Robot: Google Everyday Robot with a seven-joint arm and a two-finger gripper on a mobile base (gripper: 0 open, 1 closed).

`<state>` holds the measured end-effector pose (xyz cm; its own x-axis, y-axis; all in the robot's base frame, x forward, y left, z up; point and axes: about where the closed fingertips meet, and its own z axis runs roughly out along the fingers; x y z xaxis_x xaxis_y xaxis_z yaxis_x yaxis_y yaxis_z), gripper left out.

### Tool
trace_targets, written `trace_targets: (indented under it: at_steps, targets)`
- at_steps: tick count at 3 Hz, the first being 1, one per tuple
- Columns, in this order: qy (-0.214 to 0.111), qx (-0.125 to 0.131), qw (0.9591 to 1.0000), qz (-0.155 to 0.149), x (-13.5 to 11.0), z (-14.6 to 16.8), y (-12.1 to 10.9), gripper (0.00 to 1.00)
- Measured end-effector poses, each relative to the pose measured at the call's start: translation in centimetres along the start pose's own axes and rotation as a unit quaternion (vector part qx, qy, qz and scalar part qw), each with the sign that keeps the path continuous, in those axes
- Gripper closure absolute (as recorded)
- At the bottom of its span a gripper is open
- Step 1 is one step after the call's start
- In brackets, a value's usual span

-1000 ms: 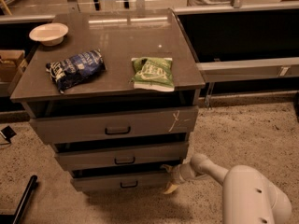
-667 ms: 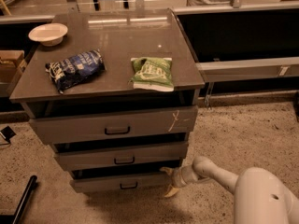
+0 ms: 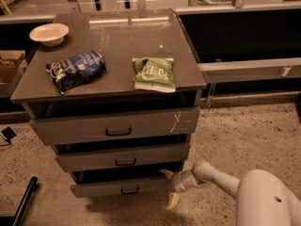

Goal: Open bottom drawer

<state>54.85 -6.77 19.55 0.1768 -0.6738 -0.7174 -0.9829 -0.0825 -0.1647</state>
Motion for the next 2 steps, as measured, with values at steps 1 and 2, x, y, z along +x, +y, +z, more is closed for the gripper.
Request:
trace_targets:
  at_steps: [1,2]
  targets:
    - [0.003,-0.007,1.0000,0.004,0.31,0.36,0.19,0.03]
    - [0.013,-0.026,0.9994,0.017,1.24,1.10,0.70,0.25]
